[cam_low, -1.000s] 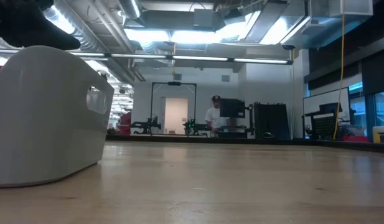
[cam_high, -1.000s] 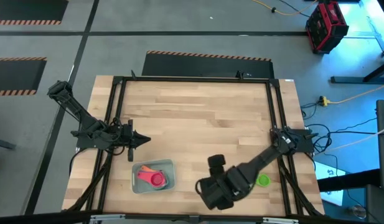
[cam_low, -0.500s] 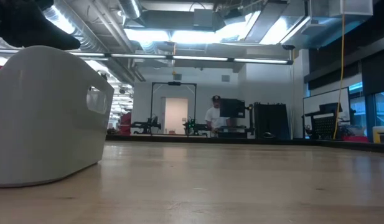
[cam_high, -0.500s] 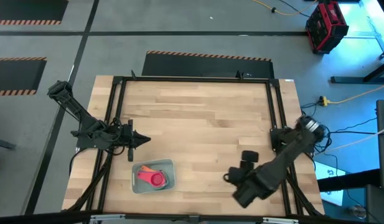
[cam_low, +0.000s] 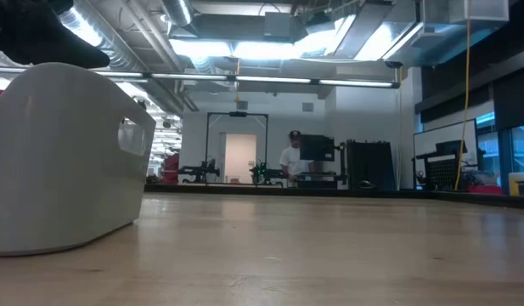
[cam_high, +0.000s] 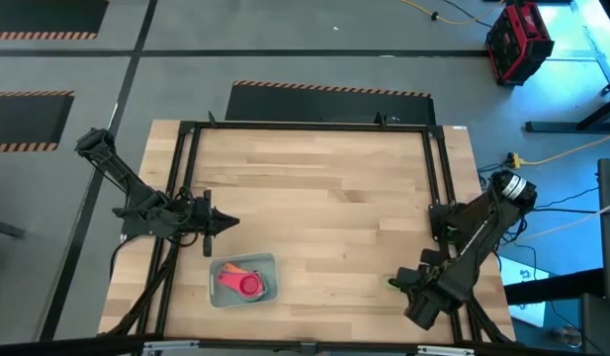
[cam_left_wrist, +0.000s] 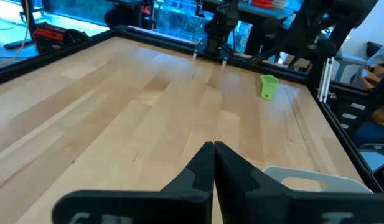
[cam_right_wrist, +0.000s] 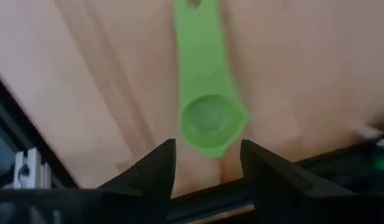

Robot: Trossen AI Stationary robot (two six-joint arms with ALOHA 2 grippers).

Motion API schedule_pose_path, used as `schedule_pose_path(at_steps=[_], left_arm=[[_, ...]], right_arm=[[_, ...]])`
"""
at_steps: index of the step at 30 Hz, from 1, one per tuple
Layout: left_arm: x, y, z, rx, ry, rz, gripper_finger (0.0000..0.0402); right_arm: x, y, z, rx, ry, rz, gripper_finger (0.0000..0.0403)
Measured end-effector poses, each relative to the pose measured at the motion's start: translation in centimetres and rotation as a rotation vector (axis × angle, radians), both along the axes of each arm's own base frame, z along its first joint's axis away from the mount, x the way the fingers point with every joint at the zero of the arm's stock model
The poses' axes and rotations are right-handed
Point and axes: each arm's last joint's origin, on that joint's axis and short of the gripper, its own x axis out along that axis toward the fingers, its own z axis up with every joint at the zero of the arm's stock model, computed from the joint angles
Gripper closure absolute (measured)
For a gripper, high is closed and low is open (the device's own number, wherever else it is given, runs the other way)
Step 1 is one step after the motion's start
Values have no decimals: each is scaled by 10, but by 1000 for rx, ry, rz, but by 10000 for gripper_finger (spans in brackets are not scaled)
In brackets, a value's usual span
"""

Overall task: Nest measuring cups in basket
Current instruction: Stack the green measuring cup on top of the pink measuring cup in the gray bin

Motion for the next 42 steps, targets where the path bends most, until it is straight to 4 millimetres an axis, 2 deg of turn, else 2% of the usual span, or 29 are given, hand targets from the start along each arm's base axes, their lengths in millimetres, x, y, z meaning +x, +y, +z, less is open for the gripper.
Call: schedule_pose_path(at_steps=[6, 22, 42], left_arm=[[0, 0, 0, -1, -1, 0, 395], [0, 0, 0, -22, -4, 4, 392], [0, 0, 0, -20, -3, 4, 390]], right_arm=[[-7, 1, -25, 81, 42, 6, 225], [-11, -5, -52, 128, 26, 19, 226], [-12, -6, -55, 120, 29, 29, 226]])
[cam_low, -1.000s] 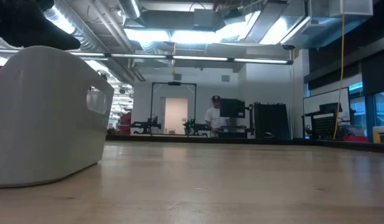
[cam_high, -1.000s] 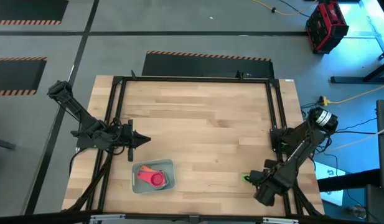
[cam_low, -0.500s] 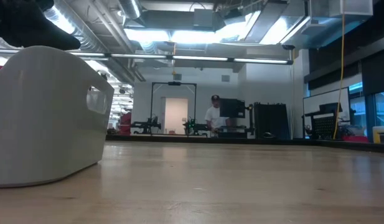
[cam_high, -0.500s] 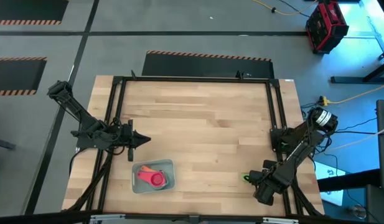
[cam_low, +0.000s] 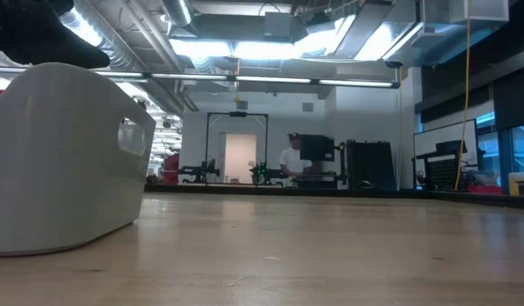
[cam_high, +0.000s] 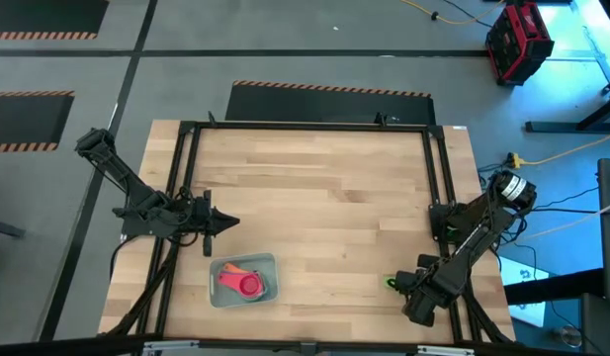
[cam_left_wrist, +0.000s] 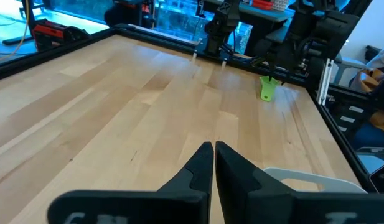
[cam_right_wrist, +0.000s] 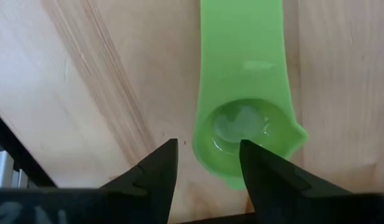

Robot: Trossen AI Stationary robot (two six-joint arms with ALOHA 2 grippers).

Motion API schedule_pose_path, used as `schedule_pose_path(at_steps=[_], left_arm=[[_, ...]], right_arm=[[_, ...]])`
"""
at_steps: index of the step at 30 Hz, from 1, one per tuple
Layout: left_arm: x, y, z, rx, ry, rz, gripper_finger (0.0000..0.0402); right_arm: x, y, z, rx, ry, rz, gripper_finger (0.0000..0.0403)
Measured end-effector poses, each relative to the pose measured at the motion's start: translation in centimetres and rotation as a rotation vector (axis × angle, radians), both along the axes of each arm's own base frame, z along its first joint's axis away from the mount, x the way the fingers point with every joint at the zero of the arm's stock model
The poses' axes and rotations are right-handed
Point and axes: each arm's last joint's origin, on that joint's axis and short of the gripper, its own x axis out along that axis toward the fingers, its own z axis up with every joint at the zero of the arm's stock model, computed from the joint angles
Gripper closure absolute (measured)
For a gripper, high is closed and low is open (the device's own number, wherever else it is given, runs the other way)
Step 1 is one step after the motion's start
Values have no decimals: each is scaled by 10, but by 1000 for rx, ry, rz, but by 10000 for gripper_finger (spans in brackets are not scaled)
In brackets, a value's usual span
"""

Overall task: Nest measuring cups in basket
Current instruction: Stack the green measuring cup on top of the pink measuring cup in the gray bin

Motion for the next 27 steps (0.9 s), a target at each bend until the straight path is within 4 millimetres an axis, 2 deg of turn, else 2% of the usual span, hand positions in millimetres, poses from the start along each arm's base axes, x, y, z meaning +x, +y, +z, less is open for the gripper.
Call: schedule_pose_path(at_steps=[7, 16, 22, 27], left_arm=[[0, 0, 0, 0, 0, 0, 390], [0, 0, 0, 0, 0, 0, 390], [0, 0, 0, 0, 0, 0, 390], [0, 0, 0, 0, 0, 0, 390]], right_arm=[[1, 0, -2, -25, -26, 19, 226], [3, 2, -20, -83, 21, 17, 226], [3, 3, -21, -78, 36, 13, 227], [3, 3, -21, -75, 40, 13, 261]])
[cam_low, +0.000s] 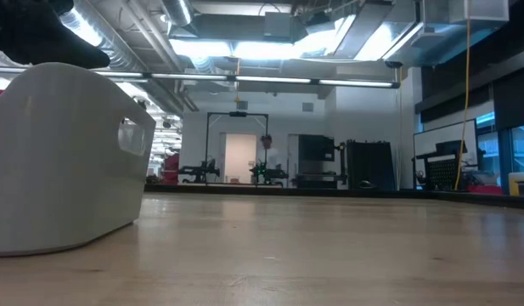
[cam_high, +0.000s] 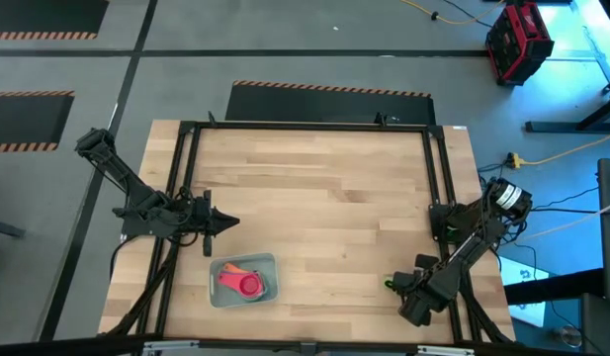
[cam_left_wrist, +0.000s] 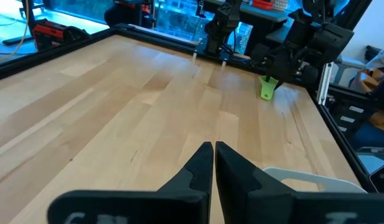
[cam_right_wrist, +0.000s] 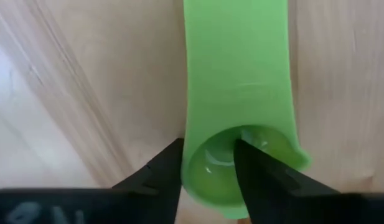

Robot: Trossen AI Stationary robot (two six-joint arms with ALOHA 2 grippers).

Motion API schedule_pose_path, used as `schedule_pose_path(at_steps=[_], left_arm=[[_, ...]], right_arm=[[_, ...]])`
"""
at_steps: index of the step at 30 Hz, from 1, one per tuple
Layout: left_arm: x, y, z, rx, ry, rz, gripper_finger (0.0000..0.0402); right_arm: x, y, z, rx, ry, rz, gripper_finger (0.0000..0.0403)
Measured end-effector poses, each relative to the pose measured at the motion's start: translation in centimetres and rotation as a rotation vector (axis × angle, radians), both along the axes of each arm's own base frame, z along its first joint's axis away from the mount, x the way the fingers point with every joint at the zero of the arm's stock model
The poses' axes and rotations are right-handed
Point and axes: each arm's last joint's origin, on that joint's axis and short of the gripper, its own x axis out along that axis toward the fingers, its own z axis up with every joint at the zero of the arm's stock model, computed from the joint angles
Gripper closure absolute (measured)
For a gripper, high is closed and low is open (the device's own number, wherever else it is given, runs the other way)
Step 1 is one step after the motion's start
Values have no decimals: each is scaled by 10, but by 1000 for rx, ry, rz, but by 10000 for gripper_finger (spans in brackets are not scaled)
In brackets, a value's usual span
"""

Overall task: Nest measuring cups in basket
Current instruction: Stack the green measuring cup on top of the pink measuring cup in the gray bin

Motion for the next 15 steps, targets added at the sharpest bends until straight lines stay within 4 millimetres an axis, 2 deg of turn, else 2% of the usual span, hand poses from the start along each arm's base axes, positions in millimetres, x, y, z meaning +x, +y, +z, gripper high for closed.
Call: schedule_pose_path(at_steps=[7, 11, 15], left_arm=[[0, 0, 0, 0, 0, 0, 390], [0, 0, 0, 0, 0, 1, 390], [0, 0, 0, 0, 0, 0, 390]], right_arm=[[0, 0, 0, 2, 10, -2, 339], [1, 0, 2, 2, 10, -5, 360], [11, 4, 9, 29, -14, -23, 382]])
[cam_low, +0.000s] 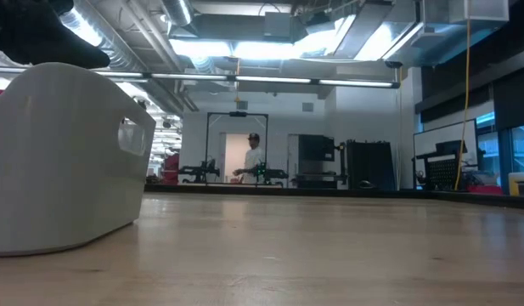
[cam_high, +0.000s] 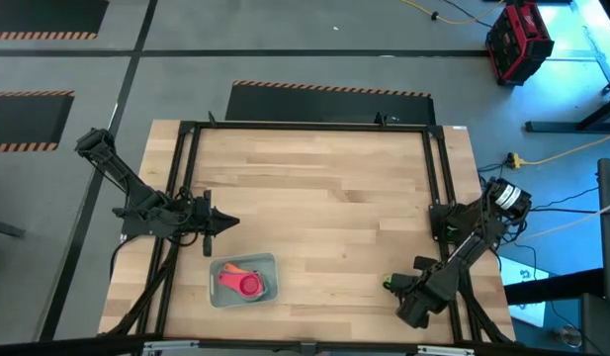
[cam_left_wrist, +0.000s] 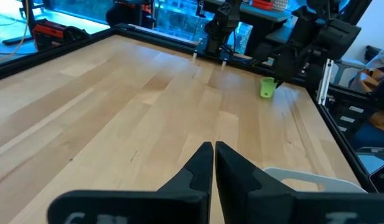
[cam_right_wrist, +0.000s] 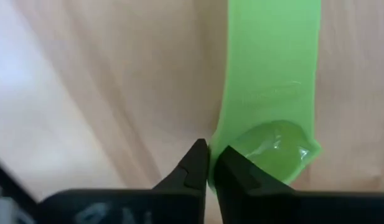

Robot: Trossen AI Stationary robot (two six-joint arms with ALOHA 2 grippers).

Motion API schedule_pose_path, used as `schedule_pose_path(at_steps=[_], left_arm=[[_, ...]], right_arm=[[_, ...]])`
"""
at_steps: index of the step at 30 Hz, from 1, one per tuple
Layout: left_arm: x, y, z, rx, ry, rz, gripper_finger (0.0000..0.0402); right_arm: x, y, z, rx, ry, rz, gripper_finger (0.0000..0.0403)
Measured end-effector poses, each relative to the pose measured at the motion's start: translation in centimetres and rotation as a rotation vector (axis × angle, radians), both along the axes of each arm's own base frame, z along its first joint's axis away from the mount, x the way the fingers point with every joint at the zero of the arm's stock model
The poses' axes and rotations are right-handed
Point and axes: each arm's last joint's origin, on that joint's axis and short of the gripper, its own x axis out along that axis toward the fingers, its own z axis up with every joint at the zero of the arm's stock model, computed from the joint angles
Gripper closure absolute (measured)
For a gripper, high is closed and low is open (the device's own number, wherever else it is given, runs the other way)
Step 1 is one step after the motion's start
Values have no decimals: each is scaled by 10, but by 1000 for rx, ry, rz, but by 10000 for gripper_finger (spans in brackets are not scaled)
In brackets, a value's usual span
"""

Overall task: Nest measuring cups in basket
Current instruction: Stack the green measuring cup on top of the pink measuring cup in the gray bin

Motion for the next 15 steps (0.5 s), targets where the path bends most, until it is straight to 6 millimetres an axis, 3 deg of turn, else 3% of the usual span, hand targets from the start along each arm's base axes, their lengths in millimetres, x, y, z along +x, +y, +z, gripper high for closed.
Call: schedule_pose_path(at_steps=[15], left_arm=[[0, 0, 0, 0, 0, 0, 390]], right_arm=[[66, 0, 52, 132, -193, -90, 390]])
